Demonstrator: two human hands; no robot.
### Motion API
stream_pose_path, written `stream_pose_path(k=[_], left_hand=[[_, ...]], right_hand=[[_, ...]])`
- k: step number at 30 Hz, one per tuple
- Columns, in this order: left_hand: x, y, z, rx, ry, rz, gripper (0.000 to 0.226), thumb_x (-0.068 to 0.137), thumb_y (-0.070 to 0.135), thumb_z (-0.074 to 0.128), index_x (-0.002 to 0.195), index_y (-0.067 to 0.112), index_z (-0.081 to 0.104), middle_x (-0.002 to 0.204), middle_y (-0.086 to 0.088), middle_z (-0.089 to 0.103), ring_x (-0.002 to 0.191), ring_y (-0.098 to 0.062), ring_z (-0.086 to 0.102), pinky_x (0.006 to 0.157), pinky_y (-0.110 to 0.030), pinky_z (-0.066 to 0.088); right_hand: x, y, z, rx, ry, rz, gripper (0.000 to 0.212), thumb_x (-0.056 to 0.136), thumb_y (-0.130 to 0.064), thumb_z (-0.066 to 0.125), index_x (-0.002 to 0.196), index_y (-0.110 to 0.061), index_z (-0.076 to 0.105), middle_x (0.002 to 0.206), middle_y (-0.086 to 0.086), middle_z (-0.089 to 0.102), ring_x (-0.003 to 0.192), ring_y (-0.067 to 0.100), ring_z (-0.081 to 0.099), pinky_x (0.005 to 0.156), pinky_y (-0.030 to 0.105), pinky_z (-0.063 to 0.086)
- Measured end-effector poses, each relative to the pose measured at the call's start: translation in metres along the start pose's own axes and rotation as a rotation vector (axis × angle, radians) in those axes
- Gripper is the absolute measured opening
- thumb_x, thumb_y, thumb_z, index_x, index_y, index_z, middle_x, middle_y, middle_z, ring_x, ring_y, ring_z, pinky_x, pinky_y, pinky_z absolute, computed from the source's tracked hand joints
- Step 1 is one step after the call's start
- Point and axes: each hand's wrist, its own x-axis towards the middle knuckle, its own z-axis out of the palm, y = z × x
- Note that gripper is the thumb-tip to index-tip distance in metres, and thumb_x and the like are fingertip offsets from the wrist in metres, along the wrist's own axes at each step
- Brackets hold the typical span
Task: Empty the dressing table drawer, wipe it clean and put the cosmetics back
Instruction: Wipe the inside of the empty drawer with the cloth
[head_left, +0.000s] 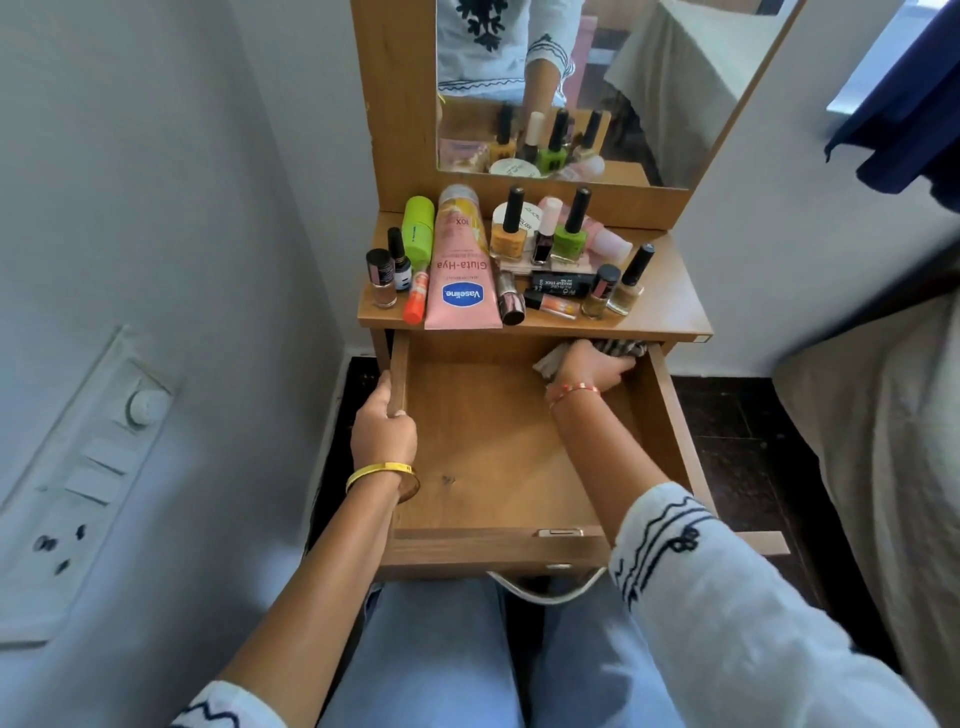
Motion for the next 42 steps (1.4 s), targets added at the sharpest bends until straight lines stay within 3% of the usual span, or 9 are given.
stream_pose_path(k=[6, 12, 15, 23, 27, 29, 33, 39, 42], left_hand=[[-0.001, 0.003, 0.000, 0.029, -0.008, -0.011, 0.051, 0.096, 0.004, 0.033, 0.143, 0.023, 0.032, 0.148, -0.002, 0.038, 0.129, -0.026, 0.043, 0.093, -0.025, 0.040], [0.004, 0.000, -0.001, -0.036, -0.011, -0.024, 0.054, 0.093, -0.002, 0.036, 0.141, 0.023, 0.038, 0.146, 0.001, 0.041, 0.130, -0.021, 0.042, 0.085, -0.016, 0.030], [0.006, -0.003, 0.000, -0.093, -0.009, -0.023, 0.055, 0.090, -0.005, 0.036, 0.139, 0.020, 0.041, 0.145, 0.001, 0.042, 0.134, -0.021, 0.039, 0.092, -0.017, 0.027], [0.010, -0.004, 0.003, -0.156, 0.040, -0.031, 0.051, 0.089, -0.005, 0.035, 0.134, 0.016, 0.048, 0.140, -0.001, 0.048, 0.132, -0.022, 0.042, 0.105, -0.024, 0.030], [0.009, -0.004, 0.003, -0.145, 0.038, -0.025, 0.051, 0.088, -0.004, 0.036, 0.134, 0.015, 0.048, 0.140, -0.001, 0.048, 0.132, -0.022, 0.042, 0.105, -0.023, 0.030], [0.009, -0.004, 0.002, -0.144, 0.028, -0.027, 0.052, 0.089, -0.003, 0.035, 0.135, 0.017, 0.047, 0.141, 0.000, 0.047, 0.132, -0.023, 0.042, 0.109, -0.029, 0.031], [0.005, -0.004, 0.000, -0.135, 0.014, -0.026, 0.051, 0.092, 0.000, 0.033, 0.137, 0.020, 0.044, 0.143, 0.001, 0.045, 0.132, -0.024, 0.041, 0.110, -0.034, 0.033], [0.000, -0.001, 0.000, -0.115, 0.032, -0.025, 0.049, 0.094, -0.001, 0.033, 0.138, 0.017, 0.042, 0.144, -0.001, 0.043, 0.134, -0.025, 0.038, 0.108, -0.032, 0.033], [0.000, -0.003, 0.000, -0.125, 0.036, -0.033, 0.049, 0.093, -0.002, 0.033, 0.138, 0.017, 0.042, 0.144, -0.001, 0.043, 0.134, -0.026, 0.038, 0.107, -0.032, 0.033]], right_hand=[[-0.030, 0.034, 0.012, -0.213, -0.131, -0.126, 0.059, 0.083, 0.007, 0.047, 0.138, -0.010, 0.035, 0.139, 0.015, 0.037, 0.128, 0.033, 0.043, 0.108, 0.038, 0.035], [-0.083, 0.068, 0.041, -0.237, -0.613, -0.179, 0.048, 0.085, -0.001, 0.060, 0.130, -0.005, 0.045, 0.126, 0.010, 0.054, 0.114, 0.018, 0.052, 0.100, 0.031, 0.043], [-0.084, 0.068, 0.041, -0.449, -0.785, -0.292, 0.044, 0.087, -0.003, 0.059, 0.129, -0.005, 0.048, 0.131, 0.015, 0.054, 0.123, 0.028, 0.050, 0.106, 0.039, 0.040], [-0.061, 0.030, 0.021, -1.465, -1.138, -0.883, 0.052, 0.088, -0.012, 0.058, 0.138, -0.017, 0.043, 0.138, 0.012, 0.044, 0.124, 0.028, 0.046, 0.101, 0.031, 0.039], [-0.060, 0.053, 0.005, -1.715, -0.963, -1.346, 0.039, 0.096, -0.019, 0.044, 0.133, -0.027, 0.050, 0.137, 0.013, 0.036, 0.125, 0.033, 0.037, 0.101, 0.044, 0.037], [-0.049, 0.049, 0.001, -1.724, -0.890, -1.403, 0.040, 0.097, -0.021, 0.041, 0.135, -0.030, 0.047, 0.140, 0.012, 0.034, 0.129, 0.034, 0.032, 0.105, 0.050, 0.034], [-0.033, 0.041, -0.009, -1.734, -0.915, -1.216, 0.047, 0.094, -0.010, 0.042, 0.139, -0.023, 0.040, 0.147, 0.013, 0.026, 0.133, 0.038, 0.029, 0.102, 0.050, 0.041], [0.024, 0.006, -0.049, -1.789, -0.492, -0.831, 0.041, 0.096, -0.014, 0.041, 0.137, -0.013, 0.039, 0.141, 0.020, 0.029, 0.122, 0.039, 0.041, 0.098, 0.048, 0.045], [0.029, 0.004, -0.059, -1.670, -0.424, -0.718, 0.041, 0.090, -0.016, 0.051, 0.130, -0.010, 0.047, 0.140, 0.021, 0.033, 0.124, 0.038, 0.040, 0.098, 0.046, 0.041]])
